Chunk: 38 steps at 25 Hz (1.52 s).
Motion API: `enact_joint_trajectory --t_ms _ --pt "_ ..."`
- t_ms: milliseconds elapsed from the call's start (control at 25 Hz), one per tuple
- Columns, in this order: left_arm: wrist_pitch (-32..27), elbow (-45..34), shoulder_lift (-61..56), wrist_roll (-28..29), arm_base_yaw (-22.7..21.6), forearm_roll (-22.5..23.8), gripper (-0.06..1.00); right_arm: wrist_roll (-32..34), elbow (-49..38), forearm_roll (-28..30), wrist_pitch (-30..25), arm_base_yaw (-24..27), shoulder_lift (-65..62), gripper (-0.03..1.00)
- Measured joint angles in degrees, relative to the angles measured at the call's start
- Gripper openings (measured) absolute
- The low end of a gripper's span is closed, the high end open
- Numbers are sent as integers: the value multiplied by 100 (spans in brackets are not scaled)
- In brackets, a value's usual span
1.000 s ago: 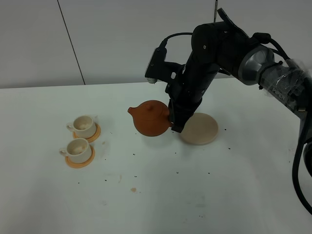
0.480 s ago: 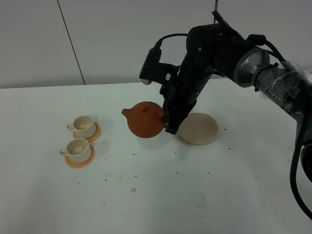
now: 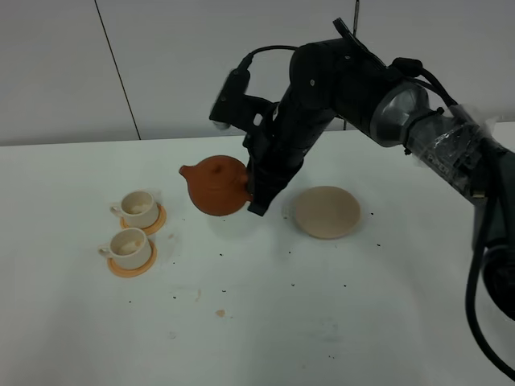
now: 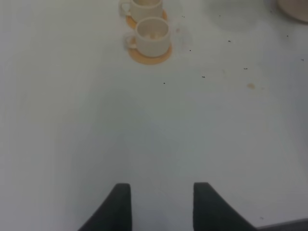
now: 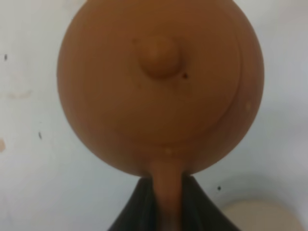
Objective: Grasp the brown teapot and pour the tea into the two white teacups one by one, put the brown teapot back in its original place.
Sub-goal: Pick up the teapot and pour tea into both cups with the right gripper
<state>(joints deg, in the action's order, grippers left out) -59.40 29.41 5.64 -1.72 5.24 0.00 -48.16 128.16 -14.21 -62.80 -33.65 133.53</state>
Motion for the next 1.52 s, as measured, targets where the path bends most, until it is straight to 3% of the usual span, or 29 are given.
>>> enact_joint_trajectory --t_ms 320,600,1200,1520 --pt "0 0 0 0 0 0 37 642 1172 306 -674 -197 541 9" --pt "0 0 0 0 0 0 37 937 1917 322 -774 -294 929 9" --pt "0 0 0 0 0 0 37 1756 2013 85 -719 -338 1169 9" --pt "0 0 0 0 0 0 37 1805 2013 22 -483 -375 1219 9"
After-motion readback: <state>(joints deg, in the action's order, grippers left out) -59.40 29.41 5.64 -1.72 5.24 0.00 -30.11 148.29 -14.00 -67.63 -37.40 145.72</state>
